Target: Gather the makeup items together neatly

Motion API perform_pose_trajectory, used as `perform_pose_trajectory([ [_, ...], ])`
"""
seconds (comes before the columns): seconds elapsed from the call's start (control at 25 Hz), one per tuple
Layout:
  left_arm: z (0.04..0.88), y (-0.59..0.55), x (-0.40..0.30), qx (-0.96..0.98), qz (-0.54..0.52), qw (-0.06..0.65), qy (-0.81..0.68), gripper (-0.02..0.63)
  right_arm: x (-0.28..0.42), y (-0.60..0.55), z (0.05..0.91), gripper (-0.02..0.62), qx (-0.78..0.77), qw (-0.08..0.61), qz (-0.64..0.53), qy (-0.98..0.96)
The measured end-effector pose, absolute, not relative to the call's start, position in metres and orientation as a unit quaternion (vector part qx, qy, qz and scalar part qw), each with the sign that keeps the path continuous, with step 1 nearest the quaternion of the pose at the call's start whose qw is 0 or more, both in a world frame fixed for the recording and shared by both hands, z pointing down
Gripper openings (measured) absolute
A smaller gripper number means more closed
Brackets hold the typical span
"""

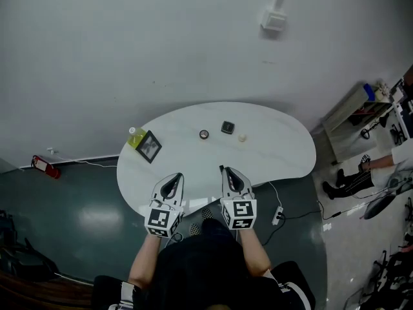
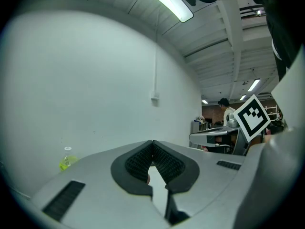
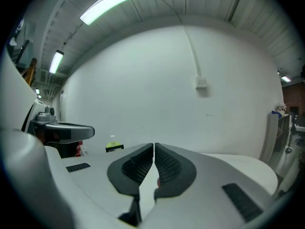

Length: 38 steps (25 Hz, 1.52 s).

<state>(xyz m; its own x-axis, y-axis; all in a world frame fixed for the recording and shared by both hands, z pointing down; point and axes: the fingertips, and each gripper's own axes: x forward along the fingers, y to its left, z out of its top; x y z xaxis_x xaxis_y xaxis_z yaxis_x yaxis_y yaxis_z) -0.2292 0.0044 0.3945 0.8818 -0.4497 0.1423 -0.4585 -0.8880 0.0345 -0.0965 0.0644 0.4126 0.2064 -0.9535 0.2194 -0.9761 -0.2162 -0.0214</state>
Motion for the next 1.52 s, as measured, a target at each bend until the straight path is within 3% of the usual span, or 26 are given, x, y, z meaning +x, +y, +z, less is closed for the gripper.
perform_pose_trajectory([
  [0.44,0.403,0.01,-0.218,0.974,0.069,0.035,-0.215,0.02,-0.083,0.081,0.42,0.037,0.787,0.065,0.106,-0.604],
  [0.88,0.409,0.005,-0.163,0.98,0.069,0.045,-0.184,0.02,-0.011,0.09,0.424,0.037,0.81,0.059,0.123,-0.57],
  [1.52,0.462,-0.064,-0.079,0.941,0.107,0.101,-0.304,0.02,0.075,-0.022,0.474,0.037,0.697,0.118,0.157,-0.689],
])
